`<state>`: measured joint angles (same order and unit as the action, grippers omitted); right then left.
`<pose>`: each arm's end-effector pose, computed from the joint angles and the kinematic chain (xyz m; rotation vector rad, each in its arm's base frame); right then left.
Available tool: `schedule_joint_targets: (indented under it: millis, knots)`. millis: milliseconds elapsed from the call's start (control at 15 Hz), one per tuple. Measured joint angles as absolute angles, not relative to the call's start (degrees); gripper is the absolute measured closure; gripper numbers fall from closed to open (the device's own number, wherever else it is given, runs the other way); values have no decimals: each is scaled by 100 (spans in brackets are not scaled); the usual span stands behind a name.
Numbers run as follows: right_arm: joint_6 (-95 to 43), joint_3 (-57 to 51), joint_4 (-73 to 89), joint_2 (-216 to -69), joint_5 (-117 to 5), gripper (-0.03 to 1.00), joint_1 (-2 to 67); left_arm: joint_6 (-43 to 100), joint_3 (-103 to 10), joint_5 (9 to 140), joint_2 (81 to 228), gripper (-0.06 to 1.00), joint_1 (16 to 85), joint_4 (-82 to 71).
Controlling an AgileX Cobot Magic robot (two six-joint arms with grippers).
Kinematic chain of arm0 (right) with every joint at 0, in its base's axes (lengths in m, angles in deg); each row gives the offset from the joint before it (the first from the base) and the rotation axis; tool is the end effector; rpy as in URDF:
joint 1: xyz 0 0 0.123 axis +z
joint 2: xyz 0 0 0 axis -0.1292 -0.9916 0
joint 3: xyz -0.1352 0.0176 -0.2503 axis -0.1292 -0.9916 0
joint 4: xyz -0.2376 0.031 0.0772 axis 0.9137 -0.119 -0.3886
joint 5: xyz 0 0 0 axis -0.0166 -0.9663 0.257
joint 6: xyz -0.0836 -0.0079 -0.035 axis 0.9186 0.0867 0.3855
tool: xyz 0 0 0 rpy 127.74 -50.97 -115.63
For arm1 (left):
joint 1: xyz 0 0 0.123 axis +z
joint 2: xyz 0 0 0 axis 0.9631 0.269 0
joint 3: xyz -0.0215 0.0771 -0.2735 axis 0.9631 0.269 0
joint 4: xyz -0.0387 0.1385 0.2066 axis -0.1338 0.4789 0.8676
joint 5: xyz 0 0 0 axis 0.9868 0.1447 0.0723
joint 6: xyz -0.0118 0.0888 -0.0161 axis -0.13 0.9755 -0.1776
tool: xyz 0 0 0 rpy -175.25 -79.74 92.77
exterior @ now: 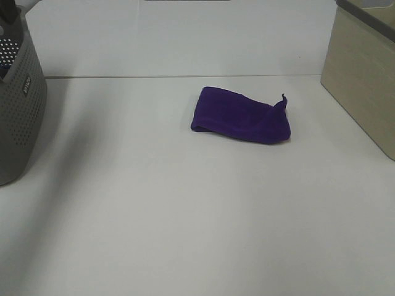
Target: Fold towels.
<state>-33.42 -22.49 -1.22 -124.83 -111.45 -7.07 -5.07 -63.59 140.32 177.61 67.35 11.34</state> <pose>0.1688 -0.0183 0.3719 0.0352 2.4615 0.1752 0.3538 -0.0392 0.3653 0.1740 2.6767 0.0326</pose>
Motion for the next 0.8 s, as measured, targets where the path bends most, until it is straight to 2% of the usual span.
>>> schedule_joint_targets:
  millis: [200,467,533,800]
  knots:
    - [-2814,-3062,-163,-11309,-10807,13,-639,-507,-5265,13854,16878,10,6735,1117]
    - [-2505,-4191,-151,-9997,-10641,13,364,-507,-3614,13321,15114,10,6735,1111]
    - [-2471,-4638,-145,-9332,-10549,13,542,-507,-2898,13046,14208,10,6735,1105]
    - [-2792,-4953,-168,-8450,-10612,13,547,-507,-1770,12748,12524,10,6735,1122]
